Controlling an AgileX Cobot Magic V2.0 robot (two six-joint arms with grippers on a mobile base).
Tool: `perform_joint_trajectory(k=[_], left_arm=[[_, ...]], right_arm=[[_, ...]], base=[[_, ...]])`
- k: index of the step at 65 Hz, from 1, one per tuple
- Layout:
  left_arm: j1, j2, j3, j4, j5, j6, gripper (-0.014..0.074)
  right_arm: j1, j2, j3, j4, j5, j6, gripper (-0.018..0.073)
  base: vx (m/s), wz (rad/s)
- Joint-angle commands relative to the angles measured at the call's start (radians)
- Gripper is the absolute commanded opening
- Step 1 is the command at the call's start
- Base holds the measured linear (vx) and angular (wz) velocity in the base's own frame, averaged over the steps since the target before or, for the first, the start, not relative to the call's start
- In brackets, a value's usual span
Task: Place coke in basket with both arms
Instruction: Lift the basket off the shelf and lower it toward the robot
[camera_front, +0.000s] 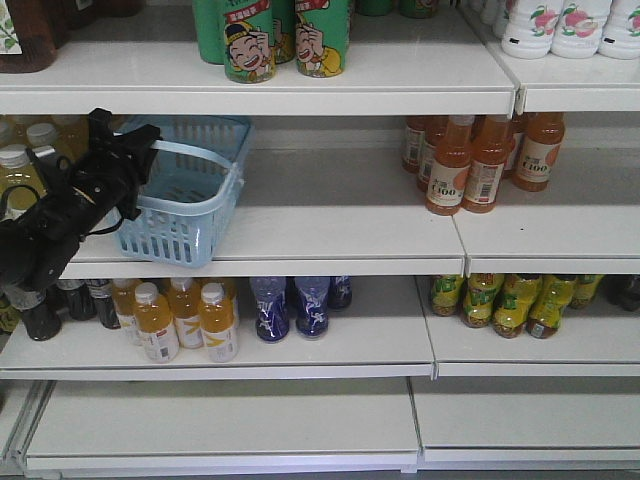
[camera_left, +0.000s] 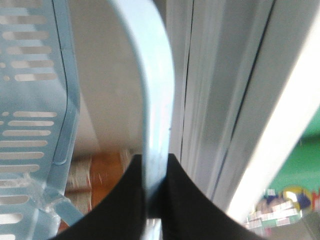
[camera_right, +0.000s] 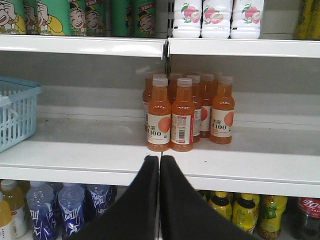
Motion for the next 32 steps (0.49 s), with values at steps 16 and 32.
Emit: perform_joint_trajectory(k=[16,32], left_arm=[[-0.006,-0.064,-0.023,0.389,-0.254,-0.257,-0.0008],[-0.033,-0.090,-0.023,0.586,-0.411,-0.257,-0.0008]], right_arm=[[-0.002,-0.014,0.015,-0.010,-0.070,-0.004,-0.0005],[-0.002,-0.014,0.015,-0.010,-0.070,-0.004,-0.0005]], base=[[0.00,0.00],[0.00,0.00]])
